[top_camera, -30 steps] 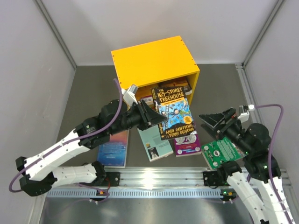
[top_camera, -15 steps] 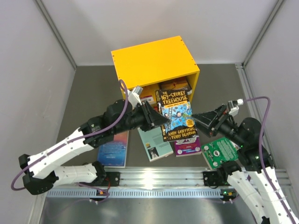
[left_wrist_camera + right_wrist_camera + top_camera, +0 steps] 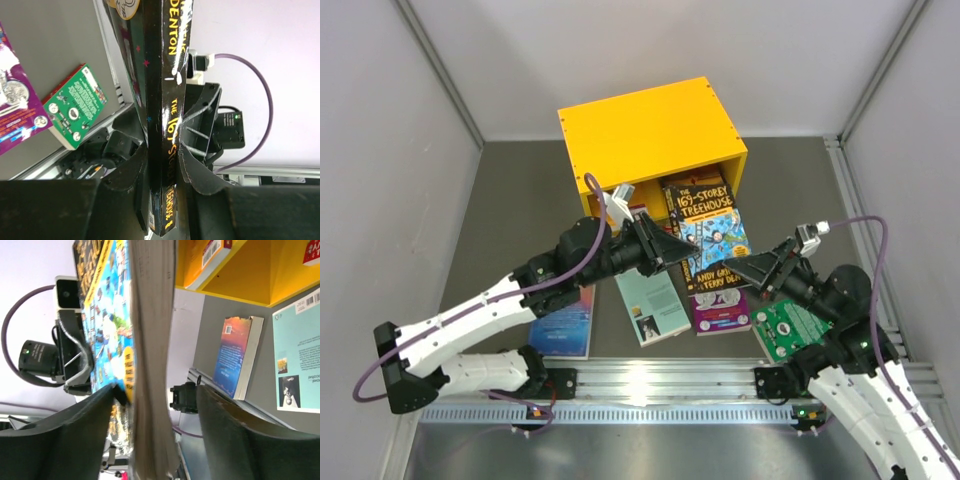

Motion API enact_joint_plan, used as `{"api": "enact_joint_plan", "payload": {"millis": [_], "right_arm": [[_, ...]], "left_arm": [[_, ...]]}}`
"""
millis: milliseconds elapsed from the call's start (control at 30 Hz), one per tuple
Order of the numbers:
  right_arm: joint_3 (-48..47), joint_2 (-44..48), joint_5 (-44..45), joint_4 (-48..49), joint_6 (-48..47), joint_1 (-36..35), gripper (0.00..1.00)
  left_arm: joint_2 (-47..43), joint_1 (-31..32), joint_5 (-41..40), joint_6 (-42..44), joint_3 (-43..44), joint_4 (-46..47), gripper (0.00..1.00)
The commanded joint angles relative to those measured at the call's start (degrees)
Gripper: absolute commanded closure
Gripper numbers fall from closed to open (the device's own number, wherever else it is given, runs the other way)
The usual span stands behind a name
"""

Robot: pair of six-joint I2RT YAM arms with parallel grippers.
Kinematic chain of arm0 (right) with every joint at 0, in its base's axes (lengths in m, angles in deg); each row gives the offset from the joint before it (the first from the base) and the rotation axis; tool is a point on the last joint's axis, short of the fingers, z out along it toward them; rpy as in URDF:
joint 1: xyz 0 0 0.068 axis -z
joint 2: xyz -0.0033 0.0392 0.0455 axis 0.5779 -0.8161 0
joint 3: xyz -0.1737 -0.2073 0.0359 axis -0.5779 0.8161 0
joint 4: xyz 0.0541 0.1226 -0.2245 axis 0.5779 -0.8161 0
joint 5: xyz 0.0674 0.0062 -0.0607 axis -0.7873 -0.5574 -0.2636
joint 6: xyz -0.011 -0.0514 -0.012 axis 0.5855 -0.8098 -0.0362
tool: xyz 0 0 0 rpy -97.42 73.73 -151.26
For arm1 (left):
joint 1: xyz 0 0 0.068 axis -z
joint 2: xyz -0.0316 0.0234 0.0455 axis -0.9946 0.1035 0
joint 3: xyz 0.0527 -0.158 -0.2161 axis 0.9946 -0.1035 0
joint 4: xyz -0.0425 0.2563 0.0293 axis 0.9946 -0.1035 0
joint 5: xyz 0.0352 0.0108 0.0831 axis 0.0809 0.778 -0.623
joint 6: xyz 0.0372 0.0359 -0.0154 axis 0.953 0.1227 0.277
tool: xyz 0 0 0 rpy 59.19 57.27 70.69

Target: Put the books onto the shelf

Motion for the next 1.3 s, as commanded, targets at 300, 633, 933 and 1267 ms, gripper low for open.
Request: {"api": "enact_joint_plan", "payload": {"millis": [300, 633, 933, 1267], "right_arm": [[-2.3, 2.7, 3.3, -3.3, -0.8, -1.3, 0.92], [-11.9, -9.4, 4.6, -24.0, -18.1, -1.2, 1.0], [-23.9, -19.1, 8.0, -23.3, -24.1, -1.2, 1.0], [-32.5, -22.5, 4.5, -24.3, -25.3, -1.3, 1.0]], "left_arm": [[-5.3, 0.4, -6.6, -3.2, -2.3, 8.7, 1.0], [-3.3, 0.4, -11.1, -5.1, 6.2, -29.4, 0.65], [-6.0, 0.5, -12.0, -5.0, 3.4, -29.2, 0.65], [-5.2, 0.5, -11.5, -3.7, 2.5, -27.6, 0.67]]}}
